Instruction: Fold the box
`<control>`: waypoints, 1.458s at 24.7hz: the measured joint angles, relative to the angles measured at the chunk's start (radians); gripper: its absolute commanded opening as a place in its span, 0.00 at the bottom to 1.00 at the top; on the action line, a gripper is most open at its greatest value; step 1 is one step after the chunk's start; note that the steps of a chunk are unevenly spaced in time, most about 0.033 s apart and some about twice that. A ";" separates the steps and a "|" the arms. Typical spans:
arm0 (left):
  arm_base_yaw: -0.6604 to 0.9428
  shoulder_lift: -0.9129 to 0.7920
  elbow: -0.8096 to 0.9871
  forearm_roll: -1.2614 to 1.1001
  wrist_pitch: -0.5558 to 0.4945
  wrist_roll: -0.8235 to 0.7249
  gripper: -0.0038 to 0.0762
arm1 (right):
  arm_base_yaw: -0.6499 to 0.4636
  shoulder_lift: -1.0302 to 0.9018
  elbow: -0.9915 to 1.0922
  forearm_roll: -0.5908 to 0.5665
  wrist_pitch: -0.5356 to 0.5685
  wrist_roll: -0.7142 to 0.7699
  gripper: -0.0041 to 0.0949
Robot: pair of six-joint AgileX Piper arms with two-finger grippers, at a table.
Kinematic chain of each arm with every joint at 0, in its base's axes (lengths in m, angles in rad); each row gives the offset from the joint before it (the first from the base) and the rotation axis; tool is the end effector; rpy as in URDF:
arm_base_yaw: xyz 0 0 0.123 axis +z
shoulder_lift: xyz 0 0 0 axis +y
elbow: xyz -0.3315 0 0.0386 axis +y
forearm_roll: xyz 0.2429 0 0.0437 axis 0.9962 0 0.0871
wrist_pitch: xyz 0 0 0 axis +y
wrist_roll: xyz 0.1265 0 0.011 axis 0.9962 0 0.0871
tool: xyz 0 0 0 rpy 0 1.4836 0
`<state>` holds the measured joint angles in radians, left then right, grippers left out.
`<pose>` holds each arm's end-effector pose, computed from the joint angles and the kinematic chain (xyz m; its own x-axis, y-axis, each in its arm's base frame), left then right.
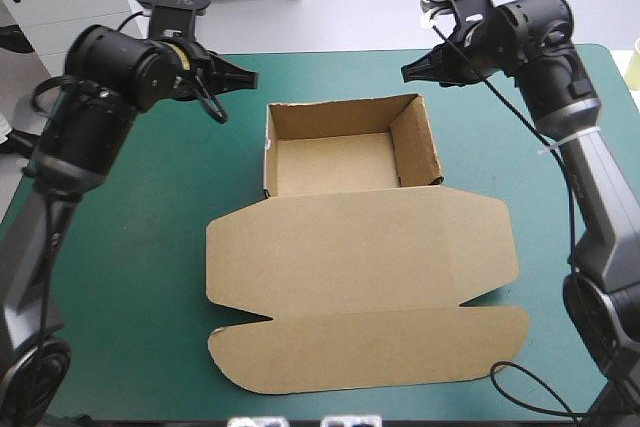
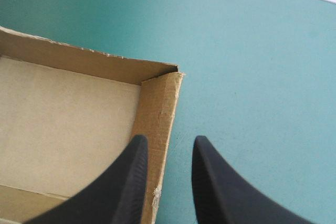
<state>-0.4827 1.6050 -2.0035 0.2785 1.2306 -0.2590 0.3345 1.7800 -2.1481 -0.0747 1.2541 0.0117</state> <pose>0.3235 -0.1324 0.5055 -0.6296 0.1520 -0.7619 0.1773 0.9829 0.0496 0.3864 0.1247 0.4767 -0.6730 -0.2461 -0.6975 -0.2885 0.9557 -0.0589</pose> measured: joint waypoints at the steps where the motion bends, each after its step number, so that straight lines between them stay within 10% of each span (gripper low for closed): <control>1: 0.000 -0.029 0.004 0.004 0.007 0.016 0.04 | 0.000 -0.020 0.000 0.004 0.000 0.000 0.18; 5: -0.010 -0.147 0.053 0.012 0.018 0.049 0.04 | 0.000 -0.079 0.000 0.032 0.000 -0.001 0.03; 15: -0.185 -0.567 0.532 0.128 -0.075 0.025 0.04 | 0.000 -0.139 0.088 0.060 0.000 -0.025 0.03; 22: -0.199 -0.962 1.049 0.272 -0.202 -0.138 0.04 | 0.000 0.017 0.150 0.018 0.000 -0.048 0.40; 36: -0.199 -1.356 1.443 0.385 -0.245 -0.242 0.04 | 0.000 0.305 0.150 -0.023 -0.013 -0.027 0.37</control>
<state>-0.6821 0.2494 -0.5601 0.6633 0.9855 -0.5012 0.3342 2.0848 -1.9977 -0.0975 1.2408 -0.0149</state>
